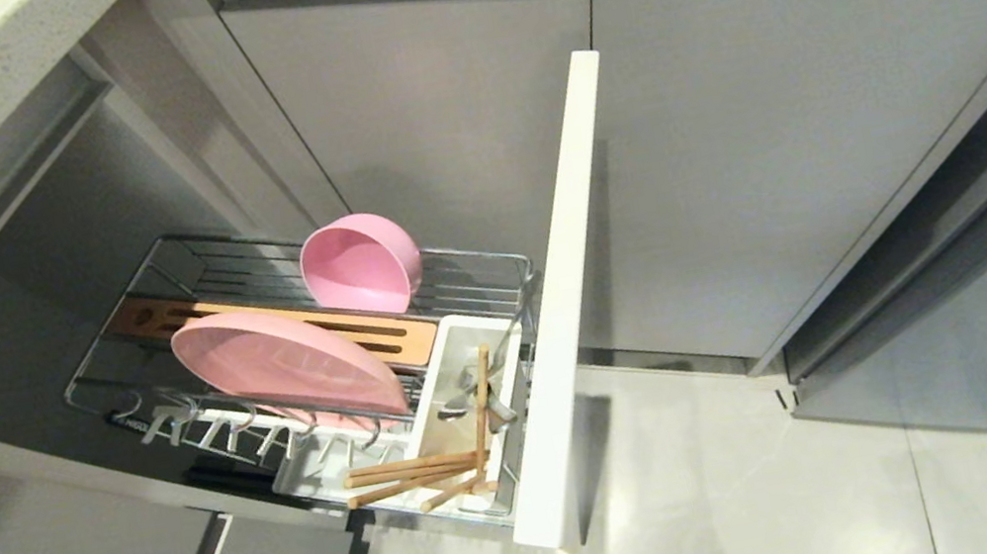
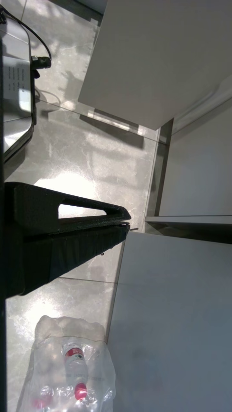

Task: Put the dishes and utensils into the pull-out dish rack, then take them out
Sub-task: Take the plate out of the cupboard

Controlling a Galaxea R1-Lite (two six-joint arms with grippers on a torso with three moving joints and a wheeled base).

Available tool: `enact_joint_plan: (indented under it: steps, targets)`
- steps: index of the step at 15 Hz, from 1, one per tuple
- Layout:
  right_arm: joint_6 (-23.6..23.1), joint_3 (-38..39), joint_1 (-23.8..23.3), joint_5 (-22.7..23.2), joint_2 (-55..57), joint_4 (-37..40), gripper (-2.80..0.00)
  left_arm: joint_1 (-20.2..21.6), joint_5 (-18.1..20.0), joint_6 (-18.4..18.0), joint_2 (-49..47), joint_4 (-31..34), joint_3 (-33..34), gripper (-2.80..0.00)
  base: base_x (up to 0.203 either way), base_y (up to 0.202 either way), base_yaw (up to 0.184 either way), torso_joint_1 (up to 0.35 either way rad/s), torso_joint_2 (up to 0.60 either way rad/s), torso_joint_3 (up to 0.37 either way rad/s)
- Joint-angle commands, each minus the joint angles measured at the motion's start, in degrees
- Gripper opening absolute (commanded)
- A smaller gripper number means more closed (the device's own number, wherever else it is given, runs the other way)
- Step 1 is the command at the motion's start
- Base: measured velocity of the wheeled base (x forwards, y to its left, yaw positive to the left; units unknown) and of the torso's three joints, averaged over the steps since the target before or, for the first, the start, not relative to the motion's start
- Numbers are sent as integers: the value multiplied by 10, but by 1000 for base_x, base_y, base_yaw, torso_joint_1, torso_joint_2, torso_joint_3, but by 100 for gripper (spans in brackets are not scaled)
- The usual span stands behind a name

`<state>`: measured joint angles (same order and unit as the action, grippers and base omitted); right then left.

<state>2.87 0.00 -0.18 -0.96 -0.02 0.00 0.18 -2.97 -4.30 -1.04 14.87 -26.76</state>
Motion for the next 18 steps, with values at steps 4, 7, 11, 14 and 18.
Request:
enact_joint_plan:
  steps: [4, 7, 11, 14, 18]
  targets:
    - [0, 1, 0, 0, 0, 0, -280, 0, -1, -28, 11, -215, 243, -280, 0, 0, 0, 0, 0, 0]
    - [0, 1, 0, 0, 0, 0, -280, 0, 25, -9, 11, -176, 267, -280, 0, 0, 0, 0, 0, 0]
    - [0, 1, 0, 0, 0, 1, -280, 0, 47, -18, 11, -145, 267, -280, 0, 0, 0, 0, 0, 0]
    - [0, 1, 0, 0, 0, 0, -280, 0, 46, -14, 11, -145, 267, -280, 0, 0, 0, 0, 0, 0]
    - [0, 1, 0, 0, 0, 0, -280, 0, 46, -16, 11, -170, 258, -280, 0, 0, 0, 0, 0, 0]
